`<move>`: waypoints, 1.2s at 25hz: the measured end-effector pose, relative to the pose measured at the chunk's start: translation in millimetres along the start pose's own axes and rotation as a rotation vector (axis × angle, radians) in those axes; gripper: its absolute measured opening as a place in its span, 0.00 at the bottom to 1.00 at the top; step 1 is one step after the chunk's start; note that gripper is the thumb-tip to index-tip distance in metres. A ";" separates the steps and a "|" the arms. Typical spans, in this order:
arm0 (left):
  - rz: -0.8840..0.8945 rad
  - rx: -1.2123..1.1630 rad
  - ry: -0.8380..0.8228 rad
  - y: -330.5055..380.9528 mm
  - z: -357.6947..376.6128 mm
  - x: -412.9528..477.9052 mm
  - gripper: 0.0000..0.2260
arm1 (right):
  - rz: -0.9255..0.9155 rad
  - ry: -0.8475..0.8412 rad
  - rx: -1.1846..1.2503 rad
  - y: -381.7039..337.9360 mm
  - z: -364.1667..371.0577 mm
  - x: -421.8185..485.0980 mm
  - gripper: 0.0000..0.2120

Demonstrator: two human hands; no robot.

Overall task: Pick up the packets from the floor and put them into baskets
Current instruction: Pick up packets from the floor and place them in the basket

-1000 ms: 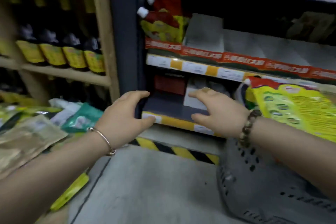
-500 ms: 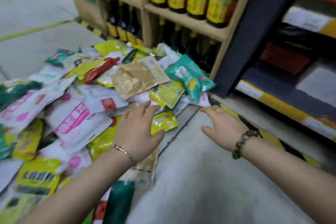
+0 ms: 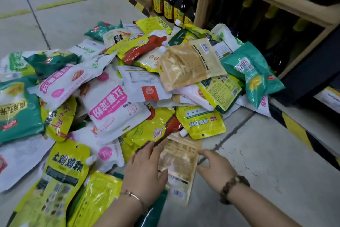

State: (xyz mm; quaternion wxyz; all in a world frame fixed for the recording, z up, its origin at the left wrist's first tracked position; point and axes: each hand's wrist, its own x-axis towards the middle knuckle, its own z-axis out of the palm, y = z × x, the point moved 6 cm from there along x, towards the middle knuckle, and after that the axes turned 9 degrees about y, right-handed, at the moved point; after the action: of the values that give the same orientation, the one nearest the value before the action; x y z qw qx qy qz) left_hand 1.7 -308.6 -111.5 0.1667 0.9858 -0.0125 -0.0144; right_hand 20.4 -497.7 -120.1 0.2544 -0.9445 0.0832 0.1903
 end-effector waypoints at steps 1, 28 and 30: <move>-0.022 -0.015 -0.012 -3.9 4.9 2.0 0.31 | 0.066 -0.021 0.079 2.3 10.5 4.1 0.21; -0.716 -1.412 -0.560 35.4 56.4 8.5 0.10 | 0.490 0.180 1.290 24.2 6.1 -14.9 0.07; -0.788 -1.472 -0.474 34.9 59.8 9.1 0.13 | 0.488 0.172 1.150 20.6 1.4 2.9 0.07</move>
State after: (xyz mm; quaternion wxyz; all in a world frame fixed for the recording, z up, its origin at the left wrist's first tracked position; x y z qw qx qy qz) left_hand 8.1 -361.4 -156.7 0.7381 0.5306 0.3081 -0.2806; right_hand 17.3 -514.9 -131.7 0.6632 -0.6223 0.4057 0.0909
